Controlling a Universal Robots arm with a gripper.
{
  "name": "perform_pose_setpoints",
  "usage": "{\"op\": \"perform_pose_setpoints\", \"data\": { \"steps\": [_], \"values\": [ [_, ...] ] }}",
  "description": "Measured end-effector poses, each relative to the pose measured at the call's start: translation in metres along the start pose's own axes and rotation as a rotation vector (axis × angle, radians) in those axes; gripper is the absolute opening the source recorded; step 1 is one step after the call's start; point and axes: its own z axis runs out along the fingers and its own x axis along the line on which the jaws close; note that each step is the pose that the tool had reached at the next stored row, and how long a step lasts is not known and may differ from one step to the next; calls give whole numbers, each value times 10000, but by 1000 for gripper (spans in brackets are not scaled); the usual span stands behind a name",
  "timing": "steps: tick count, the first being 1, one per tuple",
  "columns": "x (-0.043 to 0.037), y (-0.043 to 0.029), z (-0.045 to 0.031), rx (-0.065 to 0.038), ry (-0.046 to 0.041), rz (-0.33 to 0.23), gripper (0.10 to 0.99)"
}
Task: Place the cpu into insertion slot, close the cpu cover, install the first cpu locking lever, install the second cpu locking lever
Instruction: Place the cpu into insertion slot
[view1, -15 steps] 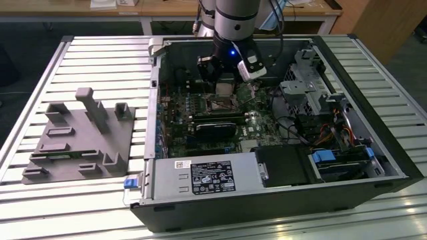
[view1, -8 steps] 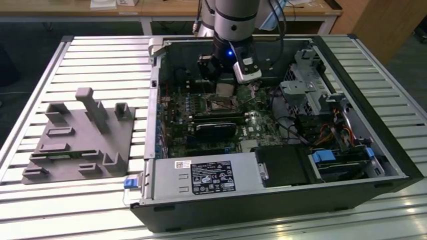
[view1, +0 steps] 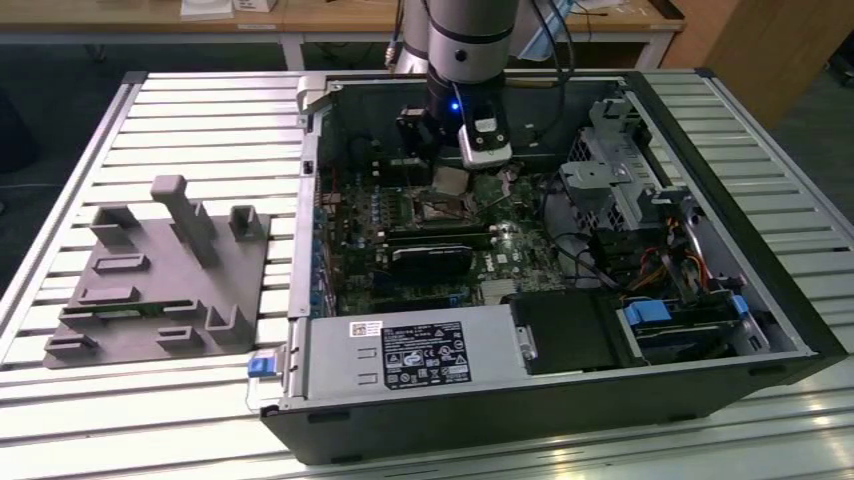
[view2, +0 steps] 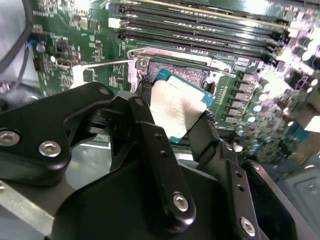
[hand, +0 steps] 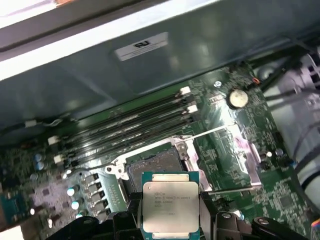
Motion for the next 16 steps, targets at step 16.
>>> {"op": "perform_pose_setpoints", "data": {
  "steps": [16],
  "values": [
    [0,-2,21,-34,-243,2777,541]
  ]
}}
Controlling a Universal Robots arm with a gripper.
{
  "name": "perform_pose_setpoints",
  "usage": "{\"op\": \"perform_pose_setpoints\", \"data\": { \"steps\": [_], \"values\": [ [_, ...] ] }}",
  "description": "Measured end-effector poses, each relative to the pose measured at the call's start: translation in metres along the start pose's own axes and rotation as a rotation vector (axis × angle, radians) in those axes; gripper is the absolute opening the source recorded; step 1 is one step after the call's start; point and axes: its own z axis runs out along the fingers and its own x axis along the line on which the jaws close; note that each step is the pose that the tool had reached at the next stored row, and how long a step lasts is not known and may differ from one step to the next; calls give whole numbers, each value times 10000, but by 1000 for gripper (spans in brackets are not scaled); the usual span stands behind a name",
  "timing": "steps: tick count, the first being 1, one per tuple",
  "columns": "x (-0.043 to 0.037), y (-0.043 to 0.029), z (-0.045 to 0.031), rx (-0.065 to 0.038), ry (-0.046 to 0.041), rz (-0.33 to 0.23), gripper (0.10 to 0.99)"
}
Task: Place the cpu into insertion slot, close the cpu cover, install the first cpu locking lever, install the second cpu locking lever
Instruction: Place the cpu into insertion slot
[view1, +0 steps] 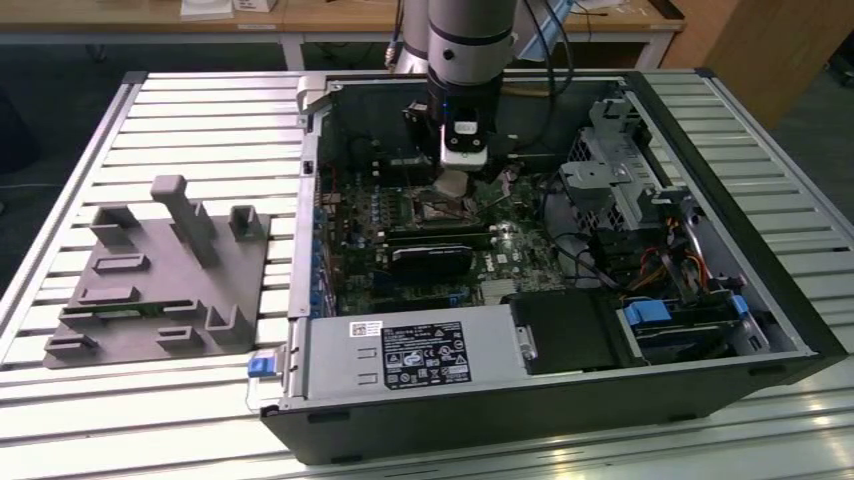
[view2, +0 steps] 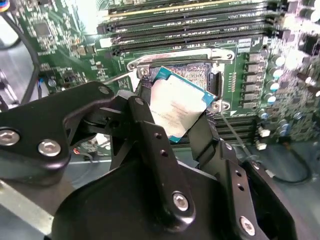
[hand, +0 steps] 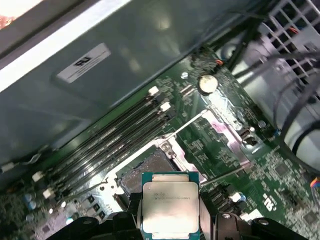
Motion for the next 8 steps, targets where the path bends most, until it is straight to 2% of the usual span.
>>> {"op": "perform_pose_setpoints", "data": {
  "steps": [8],
  "values": [
    [0,-1,12,-18,-125,1436,541]
  ]
}}
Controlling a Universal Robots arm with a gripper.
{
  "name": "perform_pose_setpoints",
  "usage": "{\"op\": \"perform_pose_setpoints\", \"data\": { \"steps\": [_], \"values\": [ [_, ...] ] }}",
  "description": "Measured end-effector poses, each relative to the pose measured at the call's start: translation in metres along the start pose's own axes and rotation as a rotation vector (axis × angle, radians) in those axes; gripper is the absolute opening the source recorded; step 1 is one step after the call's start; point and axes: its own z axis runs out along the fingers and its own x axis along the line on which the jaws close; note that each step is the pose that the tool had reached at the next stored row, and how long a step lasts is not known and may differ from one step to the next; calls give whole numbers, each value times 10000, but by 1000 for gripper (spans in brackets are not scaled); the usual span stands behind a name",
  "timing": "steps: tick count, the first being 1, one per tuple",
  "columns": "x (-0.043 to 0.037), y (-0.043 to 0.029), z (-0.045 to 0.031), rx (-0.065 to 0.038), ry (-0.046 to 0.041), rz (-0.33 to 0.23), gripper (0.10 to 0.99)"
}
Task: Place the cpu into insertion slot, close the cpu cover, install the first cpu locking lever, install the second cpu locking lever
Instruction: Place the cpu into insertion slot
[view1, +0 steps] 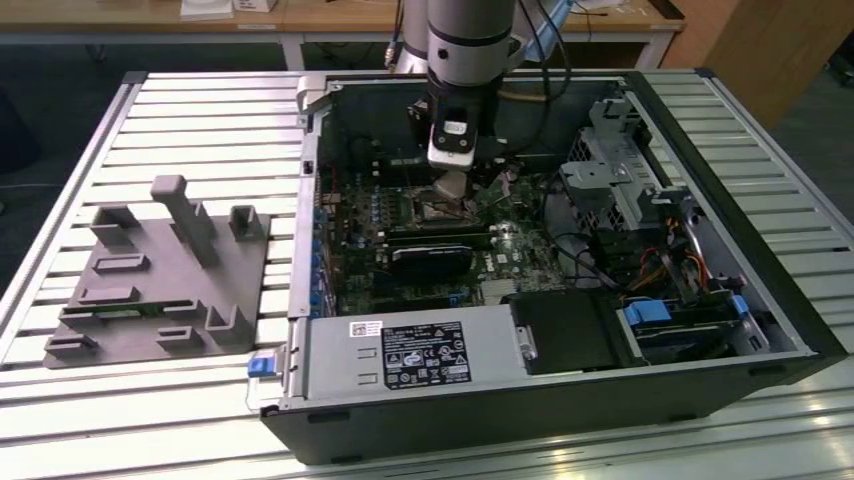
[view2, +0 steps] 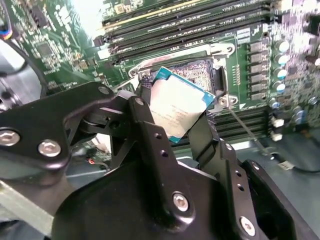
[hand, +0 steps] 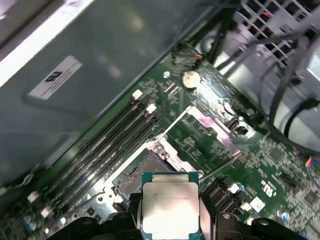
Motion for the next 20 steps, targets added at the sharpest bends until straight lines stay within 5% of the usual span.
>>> {"op": "perform_pose_setpoints", "data": {
  "steps": [20],
  "values": [
    [0,-2,26,-39,-325,3618,541]
  ]
}}
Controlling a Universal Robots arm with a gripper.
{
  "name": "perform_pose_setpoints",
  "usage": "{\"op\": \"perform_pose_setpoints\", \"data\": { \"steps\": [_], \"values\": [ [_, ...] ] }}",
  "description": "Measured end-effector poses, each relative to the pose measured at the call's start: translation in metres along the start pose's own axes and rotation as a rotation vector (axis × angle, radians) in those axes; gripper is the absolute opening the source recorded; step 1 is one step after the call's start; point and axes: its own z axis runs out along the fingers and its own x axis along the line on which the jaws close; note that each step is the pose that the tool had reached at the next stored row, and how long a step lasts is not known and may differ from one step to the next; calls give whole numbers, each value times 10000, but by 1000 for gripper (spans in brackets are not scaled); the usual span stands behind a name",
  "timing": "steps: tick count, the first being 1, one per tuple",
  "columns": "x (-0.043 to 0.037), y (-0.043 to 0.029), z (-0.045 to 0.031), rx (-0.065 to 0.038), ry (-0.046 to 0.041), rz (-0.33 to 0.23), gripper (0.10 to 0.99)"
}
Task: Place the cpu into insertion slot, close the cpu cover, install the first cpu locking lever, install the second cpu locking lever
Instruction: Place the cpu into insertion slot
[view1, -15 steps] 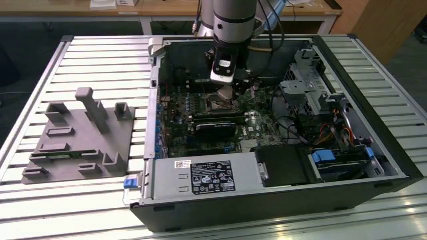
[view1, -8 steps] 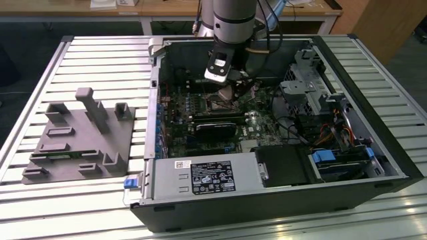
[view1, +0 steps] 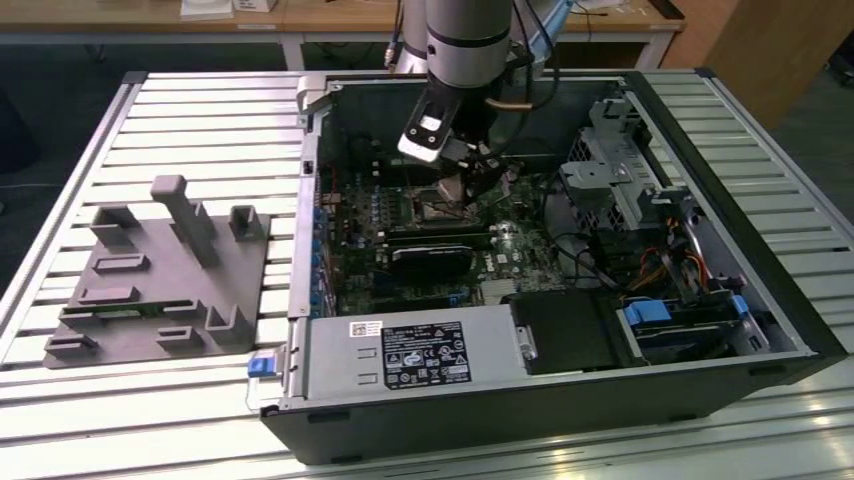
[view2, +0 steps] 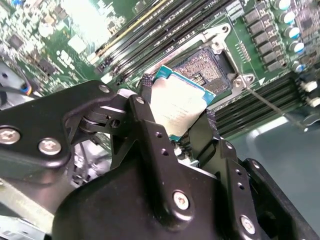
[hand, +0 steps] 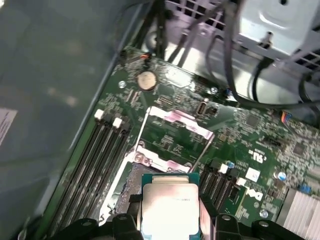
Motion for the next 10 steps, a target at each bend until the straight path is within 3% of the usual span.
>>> {"op": "perform_pose_setpoints", "data": {
  "steps": [10],
  "values": [
    [0,-2,20,-20,-172,1777,541]
  ]
}}
